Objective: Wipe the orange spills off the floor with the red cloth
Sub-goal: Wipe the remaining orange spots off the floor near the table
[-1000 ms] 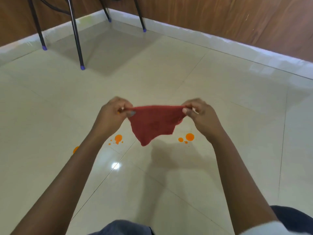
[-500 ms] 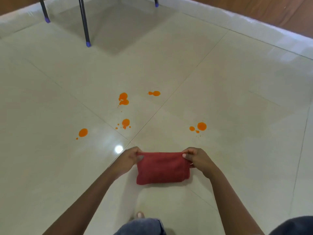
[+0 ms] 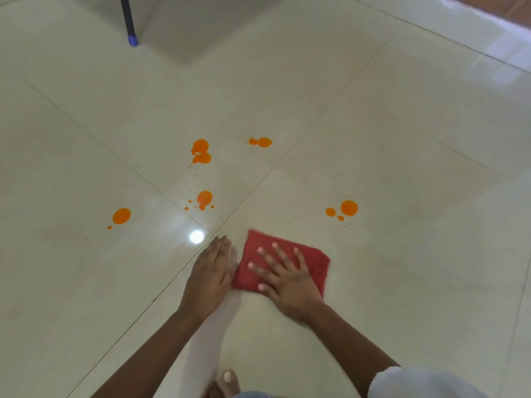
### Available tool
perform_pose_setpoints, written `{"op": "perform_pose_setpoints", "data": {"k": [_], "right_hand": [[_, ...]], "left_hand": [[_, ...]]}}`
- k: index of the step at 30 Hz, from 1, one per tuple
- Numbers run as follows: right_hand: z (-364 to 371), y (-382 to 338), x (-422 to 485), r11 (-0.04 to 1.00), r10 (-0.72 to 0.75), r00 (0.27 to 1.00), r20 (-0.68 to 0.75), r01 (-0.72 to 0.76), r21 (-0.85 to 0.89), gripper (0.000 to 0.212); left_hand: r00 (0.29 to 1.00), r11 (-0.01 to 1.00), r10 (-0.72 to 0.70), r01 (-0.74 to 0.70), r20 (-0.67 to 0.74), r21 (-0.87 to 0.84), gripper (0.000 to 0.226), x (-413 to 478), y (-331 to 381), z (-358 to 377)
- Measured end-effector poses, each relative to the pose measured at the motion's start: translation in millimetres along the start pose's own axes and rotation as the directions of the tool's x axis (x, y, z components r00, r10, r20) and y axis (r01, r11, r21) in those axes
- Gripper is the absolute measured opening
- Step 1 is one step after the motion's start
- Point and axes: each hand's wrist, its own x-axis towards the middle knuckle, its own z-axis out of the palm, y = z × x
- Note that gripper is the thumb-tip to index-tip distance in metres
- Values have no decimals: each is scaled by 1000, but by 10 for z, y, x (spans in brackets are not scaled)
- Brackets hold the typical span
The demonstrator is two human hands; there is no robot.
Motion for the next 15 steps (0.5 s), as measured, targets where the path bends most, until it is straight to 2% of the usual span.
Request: {"op": "perform_pose_setpoints", "data": {"k": [1, 3, 4, 5, 6, 9, 12, 15], "right_hand": [[-21, 77, 46, 983, 178, 983, -34, -176, 44, 49], [-105, 238, 39, 840, 521, 850, -75, -496, 222, 58], [-137, 291, 25, 761, 620, 783, -54, -583, 285, 64], [-149, 349, 10, 723, 659, 752, -37, -618, 309, 67], [-178, 390, -5, 730, 655, 754, -56, -611, 305, 66], [-174, 585, 20, 837, 541, 829, -138, -516, 183, 51], [19, 686, -39, 874, 485, 849, -209, -466, 135, 52], [85, 878, -327, 761, 648, 735, -198, -616, 205, 52]], "left_hand": [[998, 999, 46, -47, 36, 22, 64, 22, -15, -6], [988, 991, 121, -126, 97, 48, 64, 116, 7, 22], [978, 983, 159, -169, 132, 66, 66, 205, 23, 53], [963, 970, 201, -221, 183, 101, 69, 336, 59, 100], [944, 952, 234, -272, 233, 143, 74, 475, 96, 153], [904, 898, 283, -367, 320, 242, 94, 886, 236, 264], [899, 888, 260, -366, 352, 279, 117, 1158, 322, 366], [900, 878, 219, -350, 377, 326, 127, 1287, 353, 465]]}}
